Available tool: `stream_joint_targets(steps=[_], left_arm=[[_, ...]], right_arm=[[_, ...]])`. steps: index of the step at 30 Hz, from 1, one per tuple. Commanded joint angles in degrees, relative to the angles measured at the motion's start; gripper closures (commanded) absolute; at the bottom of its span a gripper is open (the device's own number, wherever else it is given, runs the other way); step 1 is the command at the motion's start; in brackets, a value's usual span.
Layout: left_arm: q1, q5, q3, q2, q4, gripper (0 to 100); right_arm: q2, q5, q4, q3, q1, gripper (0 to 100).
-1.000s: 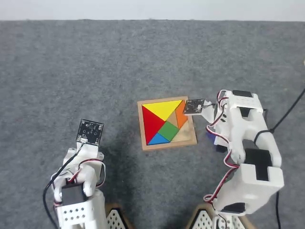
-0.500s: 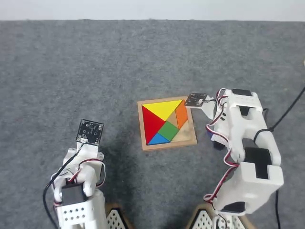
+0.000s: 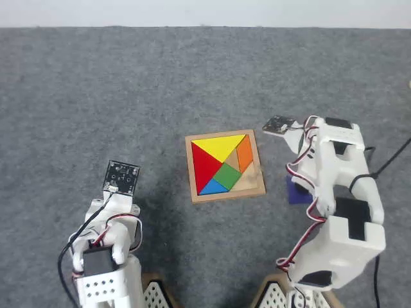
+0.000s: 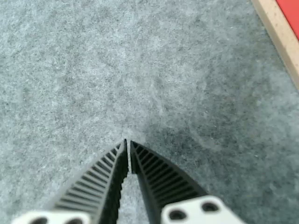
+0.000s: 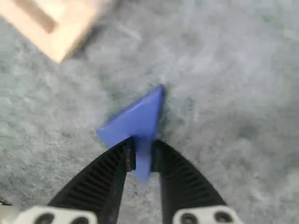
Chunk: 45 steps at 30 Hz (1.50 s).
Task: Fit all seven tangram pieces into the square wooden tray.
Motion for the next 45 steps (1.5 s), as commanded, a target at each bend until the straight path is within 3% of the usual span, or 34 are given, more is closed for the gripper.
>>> stream_joint_targets(steps=[1,7,15,21,33,40,45], left_arm=[[-0.44,-0.79,-0.40,-1.14,0.26,99],[-0.44,-0.79,-0.40,-1.14,0.26,99],[-0.44,-0.79,-0.40,-1.14,0.26,99],[-0.44,-0.79,-0.40,-1.14,0.26,99],[-0.44,-0.79,-0.40,-1.14,0.26,99],[-0.44,-0.79,-0.40,-1.14,0.26,99],[-0.44,-0.79,-0.40,-1.14,0.26,99]], right_arm=[[-7.87,-2.55,3.38,0.18,-0.22,98.9],[-24.22,-2.73,6.46,9.14,-4.18,98.1],[-38.55,-8.97,-2.77,29.45,-10.24,81.3],[-30.73,-8.88,-5.93,27.43,-8.13,75.8],[-5.76,-9.49,-6.73,13.27,-7.87,76.1],[-5.76,-11.69,-7.34,12.92,-7.78,89.6],[-5.93,-13.10,-7.34,10.81,-7.87,89.7]])
